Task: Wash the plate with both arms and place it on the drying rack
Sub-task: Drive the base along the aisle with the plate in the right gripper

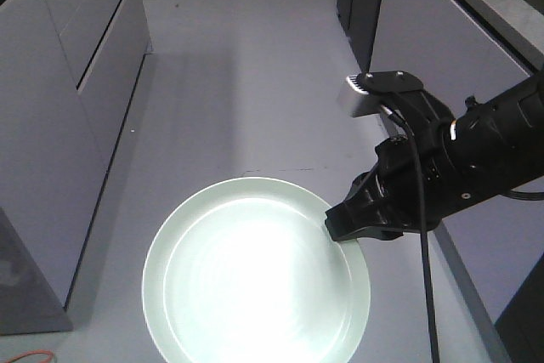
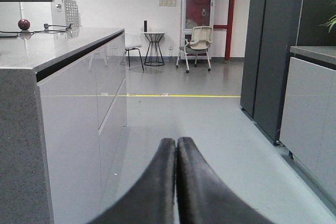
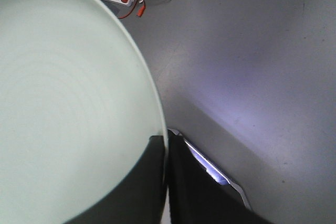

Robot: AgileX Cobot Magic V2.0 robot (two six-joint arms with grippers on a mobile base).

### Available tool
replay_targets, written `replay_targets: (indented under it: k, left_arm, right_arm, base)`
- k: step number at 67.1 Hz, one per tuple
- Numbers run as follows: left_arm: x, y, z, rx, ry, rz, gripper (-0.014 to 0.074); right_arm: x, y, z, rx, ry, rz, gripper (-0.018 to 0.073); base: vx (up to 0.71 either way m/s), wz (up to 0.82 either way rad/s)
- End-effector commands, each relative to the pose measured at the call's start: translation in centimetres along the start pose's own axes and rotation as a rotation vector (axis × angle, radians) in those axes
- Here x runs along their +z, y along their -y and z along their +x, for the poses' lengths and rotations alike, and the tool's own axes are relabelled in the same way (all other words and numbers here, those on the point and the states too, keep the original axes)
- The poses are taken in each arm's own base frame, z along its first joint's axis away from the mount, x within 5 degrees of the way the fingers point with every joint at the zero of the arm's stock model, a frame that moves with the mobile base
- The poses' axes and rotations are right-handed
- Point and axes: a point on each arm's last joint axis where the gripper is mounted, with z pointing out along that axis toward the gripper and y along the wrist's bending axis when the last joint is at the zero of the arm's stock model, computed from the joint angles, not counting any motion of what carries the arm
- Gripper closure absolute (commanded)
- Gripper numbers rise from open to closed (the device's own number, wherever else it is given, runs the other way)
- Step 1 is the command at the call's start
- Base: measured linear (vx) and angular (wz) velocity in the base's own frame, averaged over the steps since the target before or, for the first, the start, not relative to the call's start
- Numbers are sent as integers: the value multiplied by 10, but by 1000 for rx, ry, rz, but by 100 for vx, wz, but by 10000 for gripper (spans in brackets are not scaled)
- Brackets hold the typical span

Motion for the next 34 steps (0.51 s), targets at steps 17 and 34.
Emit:
replay_targets:
  k: [17,34]
  left_arm:
    - [-3,1,-17,-9,115,5,603]
    - [-3,1,-17,-9,115,5,603]
  right_arm:
    - [-15,-8,-6,-12,88,-17,561]
    - [-15,-8,-6,-12,88,-17,561]
  base:
    - [13,0]
    - [14,1]
